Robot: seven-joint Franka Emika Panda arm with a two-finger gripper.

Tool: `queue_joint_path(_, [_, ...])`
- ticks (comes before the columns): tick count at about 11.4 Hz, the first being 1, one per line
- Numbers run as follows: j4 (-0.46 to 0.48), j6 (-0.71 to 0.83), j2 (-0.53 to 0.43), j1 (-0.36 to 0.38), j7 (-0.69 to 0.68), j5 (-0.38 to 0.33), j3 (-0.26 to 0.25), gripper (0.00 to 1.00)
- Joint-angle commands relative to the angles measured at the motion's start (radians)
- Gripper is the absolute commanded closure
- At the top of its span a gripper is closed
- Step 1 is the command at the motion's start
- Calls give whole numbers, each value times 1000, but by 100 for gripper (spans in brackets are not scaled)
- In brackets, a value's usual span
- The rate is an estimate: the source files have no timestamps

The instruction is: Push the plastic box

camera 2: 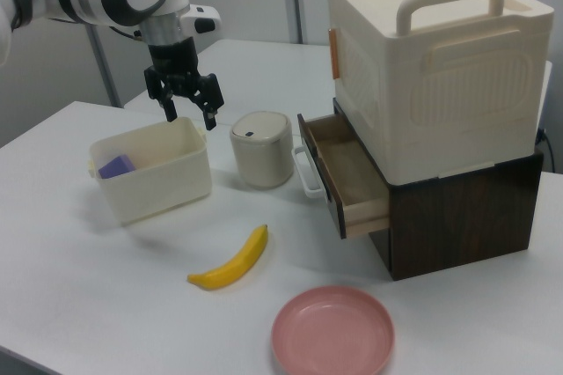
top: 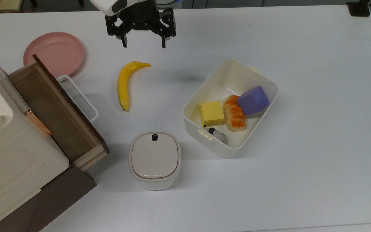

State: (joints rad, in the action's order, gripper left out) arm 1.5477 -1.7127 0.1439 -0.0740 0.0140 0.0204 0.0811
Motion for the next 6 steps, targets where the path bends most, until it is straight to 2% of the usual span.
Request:
queue_joint_path(1, [11,19,-15,3,-26,-17,-4,0])
queue_joint_path(6, [14,21,-15,3,-39,-17,-3,0])
